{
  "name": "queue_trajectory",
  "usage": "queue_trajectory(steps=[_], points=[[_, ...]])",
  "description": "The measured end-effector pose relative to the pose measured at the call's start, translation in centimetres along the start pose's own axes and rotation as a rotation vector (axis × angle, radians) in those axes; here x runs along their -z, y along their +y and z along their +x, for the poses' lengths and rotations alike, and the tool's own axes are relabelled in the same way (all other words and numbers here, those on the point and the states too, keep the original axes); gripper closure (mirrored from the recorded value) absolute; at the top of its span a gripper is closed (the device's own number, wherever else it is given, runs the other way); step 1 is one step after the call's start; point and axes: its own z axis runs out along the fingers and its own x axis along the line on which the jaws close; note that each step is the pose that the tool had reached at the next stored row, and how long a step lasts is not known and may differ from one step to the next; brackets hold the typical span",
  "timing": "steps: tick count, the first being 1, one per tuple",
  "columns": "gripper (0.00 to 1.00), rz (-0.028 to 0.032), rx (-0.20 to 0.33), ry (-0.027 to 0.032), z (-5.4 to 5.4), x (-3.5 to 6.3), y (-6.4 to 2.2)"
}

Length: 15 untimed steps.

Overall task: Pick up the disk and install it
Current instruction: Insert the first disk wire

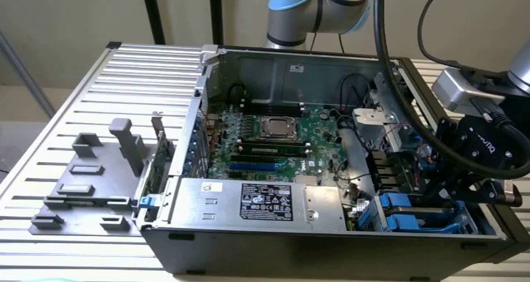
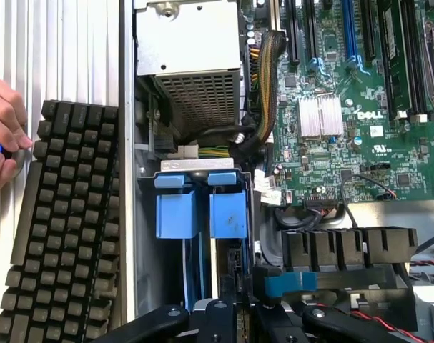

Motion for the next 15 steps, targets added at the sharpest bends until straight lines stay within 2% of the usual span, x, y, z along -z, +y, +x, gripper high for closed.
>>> queue_trajectory(steps=[4, 10, 11, 12, 15], points=[[0.84, 0.0003, 0.000, 0.0017, 0.0, -0.11, -0.01], [0.82, 0.0004, 0.000, 0.0008, 0.0, -0.09, -0.01], [0.82, 0.0003, 0.000, 0.0005, 0.0, 0.00, -0.01], [0.76, 0.0002, 0.000, 0.0012, 0.0, 0.20, 0.02], [0.76, 0.0002, 0.000, 0.0014, 0.1, 1.06, 0.10]])
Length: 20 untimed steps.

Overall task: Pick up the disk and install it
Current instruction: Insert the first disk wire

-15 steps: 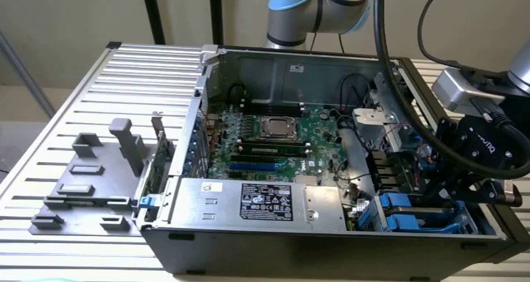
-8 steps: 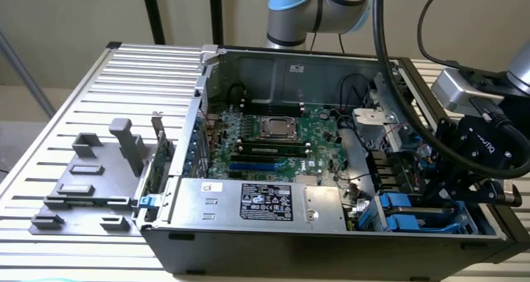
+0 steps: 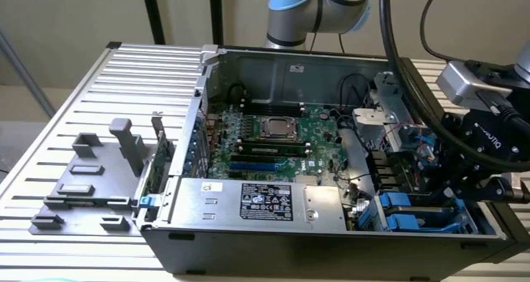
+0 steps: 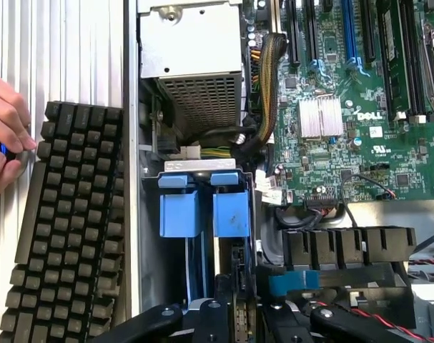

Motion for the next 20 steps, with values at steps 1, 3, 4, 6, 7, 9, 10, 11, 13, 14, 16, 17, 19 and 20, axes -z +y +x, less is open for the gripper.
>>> queue_trajectory(steps=[1, 3, 4, 6, 7, 9, 10, 11, 13, 14, 16, 17, 19, 20], points=[[0.76, 0.0000, 0.000, -0.0001, 0.0, 0.35, 0.03], [0.76, 0.0000, 0.000, -0.0001, 0.1, 1.13, 0.11], [0.76, 0.0001, 0.000, 0.0001, 0.1, 1.57, 0.15], [0.76, 0.0001, 0.000, -0.0002, 0.2, 2.42, 0.23], [0.76, 0.0001, 0.000, 0.0001, 0.2, 2.87, 0.27], [0.76, 0.0000, 0.000, -0.0002, 0.3, 3.75, 0.36], [0.76, 0.0001, 0.000, 0.0002, 0.3, 4.16, 0.40], [0.76, 0.0000, 0.000, -0.0001, 0.3, 4.44, 0.44], [0.76, 0.0005, 0.000, -0.0002, 0.4, 4.60, 0.67], [0.76, 0.0010, 0.000, -0.0002, 0.4, 4.59, 0.91], [0.76, 0.0023, 0.000, -0.0002, 0.4, 4.54, 1.50], [0.76, 0.0029, 0.000, -0.0003, 0.4, 4.52, 1.70], [0.76, 0.0033, 0.000, -0.0003, 0.1, 4.52, 1.93], [0.76, 0.0033, 0.000, -0.0003, -0.1, 4.53, 1.97]])
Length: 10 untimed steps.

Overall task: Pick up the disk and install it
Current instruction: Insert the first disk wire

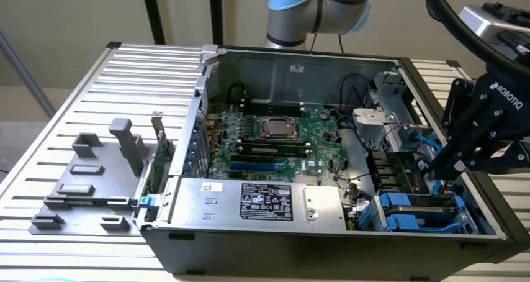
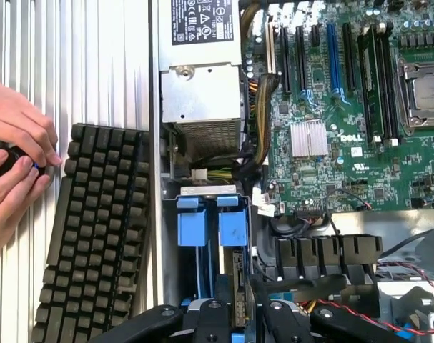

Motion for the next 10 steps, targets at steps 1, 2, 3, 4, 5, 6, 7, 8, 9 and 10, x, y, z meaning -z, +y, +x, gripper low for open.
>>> queue_trajectory(steps=[1, 2, 3, 4, 5, 6, 7, 8, 9, 10], points=[[0.76, 0.0000, 0.000, 0.0002, -0.30, 0.02, 0.04], [0.76, 0.0000, 0.000, 0.0001, -0.46, 0.02, 0.06], [0.76, 0.0000, 0.000, 0.0003, -0.49, 0.01, 0.07], [0.76, 0.0001, 0.000, 0.0006, -0.50, -0.01, 0.07], [0.76, 0.0001, 0.000, 0.0012, -0.51, -0.02, 0.08], [0.76, 0.0001, 0.000, 0.0016, -0.52, -0.06, 0.07], [0.76, 0.0002, 0.000, 0.0022, -0.54, -0.13, 0.07], [0.76, 0.0003, 0.000, 0.0031, -0.56, -0.21, 0.06], [0.76, 0.0004, 0.000, 0.0042, -0.57, -0.32, 0.06], [0.76, 0.0004, -0.001, 0.0051, -0.59, -0.43, 0.04]])
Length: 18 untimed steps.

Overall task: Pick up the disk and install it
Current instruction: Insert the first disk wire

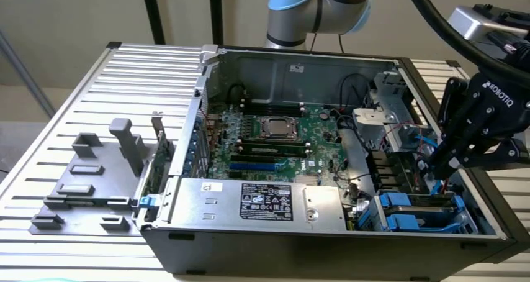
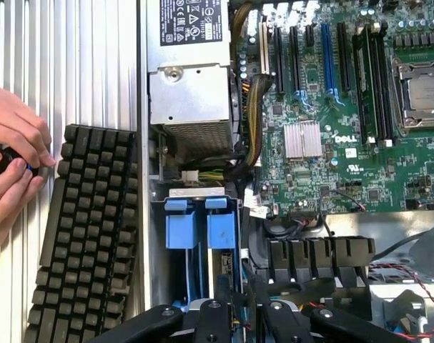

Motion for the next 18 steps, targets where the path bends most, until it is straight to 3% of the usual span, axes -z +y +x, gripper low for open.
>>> queue_trajectory(steps=[6, 11, 18], points=[[0.76, 0.0007, -0.001, 0.0089, -0.10, -0.45, -0.04], [0.76, 0.0011, -0.001, 0.0102, -0.95, -0.31, 0.04], [0.76, 0.0014, -0.001, 0.0146, -0.87, -0.29, 0.02]])
